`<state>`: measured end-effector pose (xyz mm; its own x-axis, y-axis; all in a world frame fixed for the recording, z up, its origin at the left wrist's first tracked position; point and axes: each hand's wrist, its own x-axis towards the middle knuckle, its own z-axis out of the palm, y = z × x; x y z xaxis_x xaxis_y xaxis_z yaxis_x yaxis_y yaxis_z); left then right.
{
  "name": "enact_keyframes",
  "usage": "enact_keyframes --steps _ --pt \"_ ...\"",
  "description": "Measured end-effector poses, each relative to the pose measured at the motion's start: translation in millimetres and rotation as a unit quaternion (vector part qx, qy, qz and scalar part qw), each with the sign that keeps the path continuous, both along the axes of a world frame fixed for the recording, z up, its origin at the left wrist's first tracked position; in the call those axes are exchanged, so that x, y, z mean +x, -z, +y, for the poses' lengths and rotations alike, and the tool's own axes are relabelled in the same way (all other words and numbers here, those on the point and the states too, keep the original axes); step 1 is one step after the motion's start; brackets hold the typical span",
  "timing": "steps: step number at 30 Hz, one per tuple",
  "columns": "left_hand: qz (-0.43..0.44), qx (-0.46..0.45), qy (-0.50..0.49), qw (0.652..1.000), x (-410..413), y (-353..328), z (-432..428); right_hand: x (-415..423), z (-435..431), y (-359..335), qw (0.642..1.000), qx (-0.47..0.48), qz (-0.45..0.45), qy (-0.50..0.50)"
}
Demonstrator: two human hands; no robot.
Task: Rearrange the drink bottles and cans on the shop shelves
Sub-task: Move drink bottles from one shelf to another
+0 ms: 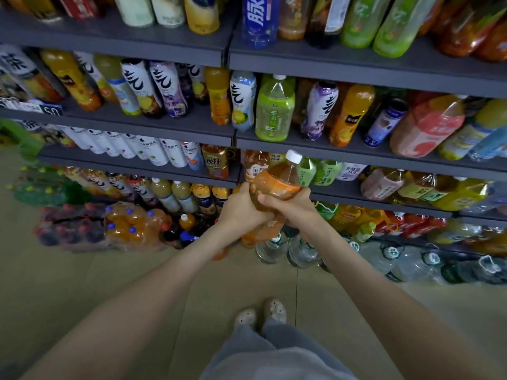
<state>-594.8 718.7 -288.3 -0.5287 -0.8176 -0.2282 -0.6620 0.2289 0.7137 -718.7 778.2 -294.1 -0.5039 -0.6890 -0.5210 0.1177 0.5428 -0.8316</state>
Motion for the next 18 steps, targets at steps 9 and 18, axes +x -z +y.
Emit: enact_keyframes --steps 9,18 --pt "0.038 -0.014 0.161 0.986 -52 -24 -25 -51 15 8 0.987 -0.065 0.028 0.148" --pt "0.149 -0.093 -0.014 0.984 -173 16 -75 -133 31 30 0.953 -0.141 0.181 0.198"
